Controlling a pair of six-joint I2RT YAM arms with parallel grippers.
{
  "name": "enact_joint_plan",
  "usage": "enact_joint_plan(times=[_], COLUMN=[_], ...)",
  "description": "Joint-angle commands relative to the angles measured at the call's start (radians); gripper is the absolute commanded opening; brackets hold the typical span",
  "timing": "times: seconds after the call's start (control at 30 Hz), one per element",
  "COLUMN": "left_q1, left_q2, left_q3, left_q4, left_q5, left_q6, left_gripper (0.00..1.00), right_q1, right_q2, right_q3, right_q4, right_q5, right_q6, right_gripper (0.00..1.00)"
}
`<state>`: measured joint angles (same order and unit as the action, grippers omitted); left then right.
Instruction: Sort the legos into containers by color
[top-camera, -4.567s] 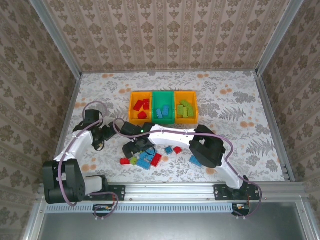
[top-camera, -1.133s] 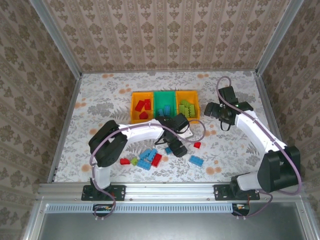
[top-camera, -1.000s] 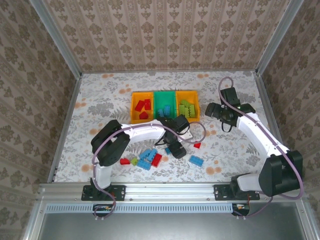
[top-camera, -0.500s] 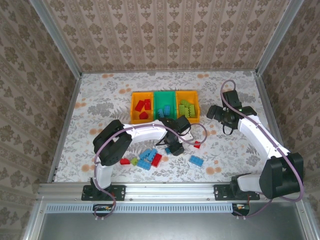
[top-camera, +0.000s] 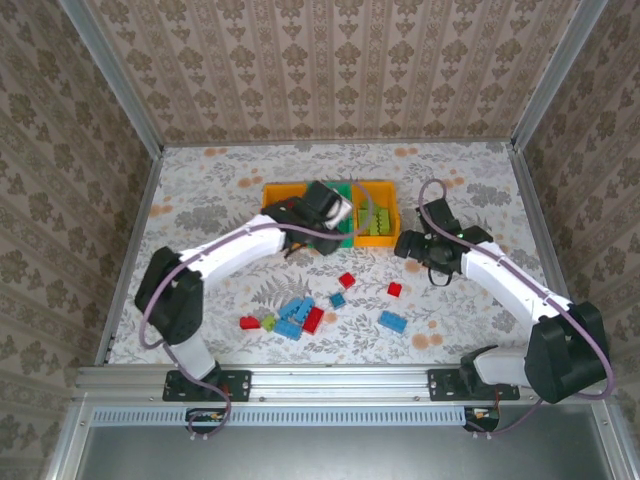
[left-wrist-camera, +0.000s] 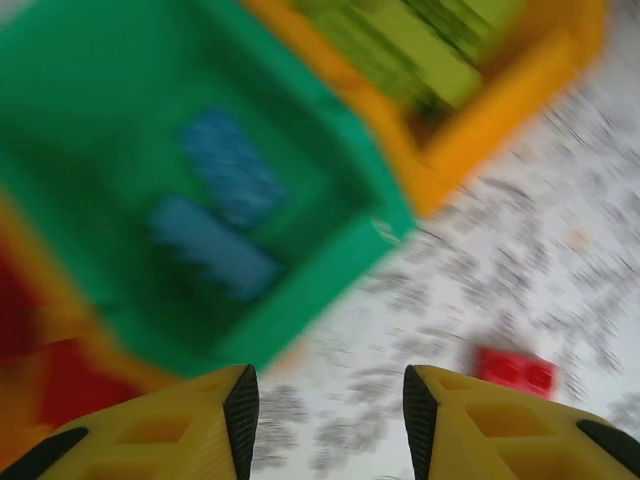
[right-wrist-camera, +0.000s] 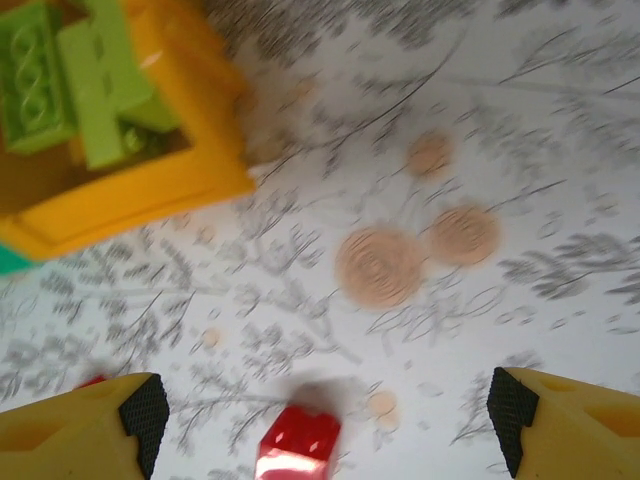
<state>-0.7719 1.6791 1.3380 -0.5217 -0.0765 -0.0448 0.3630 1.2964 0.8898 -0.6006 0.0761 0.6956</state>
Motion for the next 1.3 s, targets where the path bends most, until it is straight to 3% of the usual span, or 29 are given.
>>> enact_joint_plan(times=[0.0,0.13,0.33,0.47,0.63,0.83,0.97,1.27], left_q1=[0.085,0.186,0.263,0.243,0.168,0.149,0.131,0.122], left_q2=[-0.005,0.021,0.074,0.029,-0.001,-0.028,-0.056,-0.054], left_q3=[0.027,0.044,0.054,0.003,-0.037,-0.106,-0.121,-0.124], left_q4=[-0.023,-0.043,-0.050,0.011,0.004,0.030,0.047,0.043], left_q5=[-0.053,0.005,0.108,0.155,0.102,0.102,0.106,0.076], left_q6=[-0.093,-0.145,-0.195,-0.160,-0.063,-0.098,-0.068,-0.057], left_gripper=[0.45,0.43,0.40,0.46,0.65,0.80,0.85,0.88], right_q1=[0.075,0.142,0.178,0.180,0.193,0.221,0.229,0.229], right_q2=[0.041,0.087,0.140,0.114,0.119,0.196,0.219,0.286], right_q3=[-0.009,0.012,0.012,-0.014,-0.032,-0.020,0.006,0.024], right_q4=[0.016,-0.017,-0.044,-0.053,-0.057,-0.052,-0.103,-0.103], right_q5=[0.021,0.050,0.055,0.048,-0.011,-0.037,-0.030,-0.028], right_q6=[0.081,0.117,0.154,0.166,0.197,0.216,0.205,0.187], right_gripper=[0.86,0.87,0.87,0.87,0.87,0.83,0.79,0.56])
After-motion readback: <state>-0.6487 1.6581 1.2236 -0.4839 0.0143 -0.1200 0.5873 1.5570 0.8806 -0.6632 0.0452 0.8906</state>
